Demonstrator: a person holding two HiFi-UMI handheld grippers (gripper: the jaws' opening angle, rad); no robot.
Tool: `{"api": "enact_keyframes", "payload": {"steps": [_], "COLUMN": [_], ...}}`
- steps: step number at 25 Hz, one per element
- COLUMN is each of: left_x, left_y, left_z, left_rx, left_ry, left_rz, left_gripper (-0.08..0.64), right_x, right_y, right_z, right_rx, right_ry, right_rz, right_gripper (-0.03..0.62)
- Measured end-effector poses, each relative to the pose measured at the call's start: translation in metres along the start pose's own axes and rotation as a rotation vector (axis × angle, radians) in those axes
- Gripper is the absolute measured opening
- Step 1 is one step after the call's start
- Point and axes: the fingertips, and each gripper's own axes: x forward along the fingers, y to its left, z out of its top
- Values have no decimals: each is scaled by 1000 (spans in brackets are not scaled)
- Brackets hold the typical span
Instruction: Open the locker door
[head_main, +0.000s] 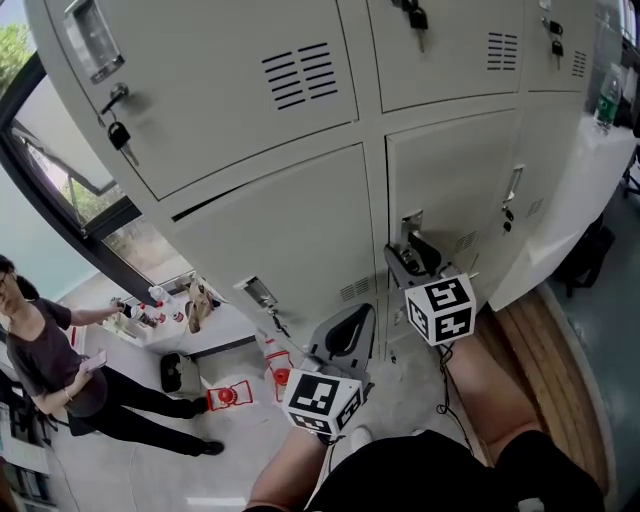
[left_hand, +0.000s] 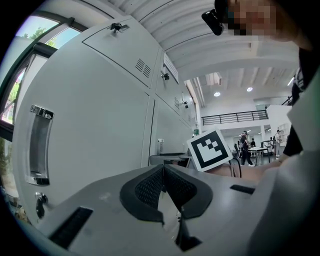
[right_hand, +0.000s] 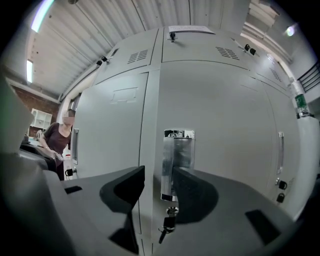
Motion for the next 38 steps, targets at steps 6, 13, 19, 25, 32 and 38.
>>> {"api": "enact_keyframes", "payload": {"steps": [6, 13, 19, 25, 32, 38], "left_x": [-4, -3, -2, -1, 2, 6], "left_y": [8, 13, 14, 10, -4, -18], "left_z": [2, 2, 1, -1, -3, -6], "left_rx": [11, 14, 8, 5, 4, -6], "left_ry": [4, 7, 8, 6, 13, 17], "left_rz": [-21, -64, -101, -143, -200, -244], "left_gripper": [17, 17, 17, 17, 17, 17], "right_x": [9, 9, 5, -7, -26, -44], "right_y": [-5, -7, -6, -5, -4, -4], "right_z": [-2, -3, -4, -5, -7, -9], "right_rx": [18, 28, 45, 57, 58, 50], "right_ry": [12, 20, 23, 14, -6, -20], "right_rz": [-41, -74, -82, -64, -30, 2], "right_gripper": [192, 163, 160, 160, 160, 161]}}
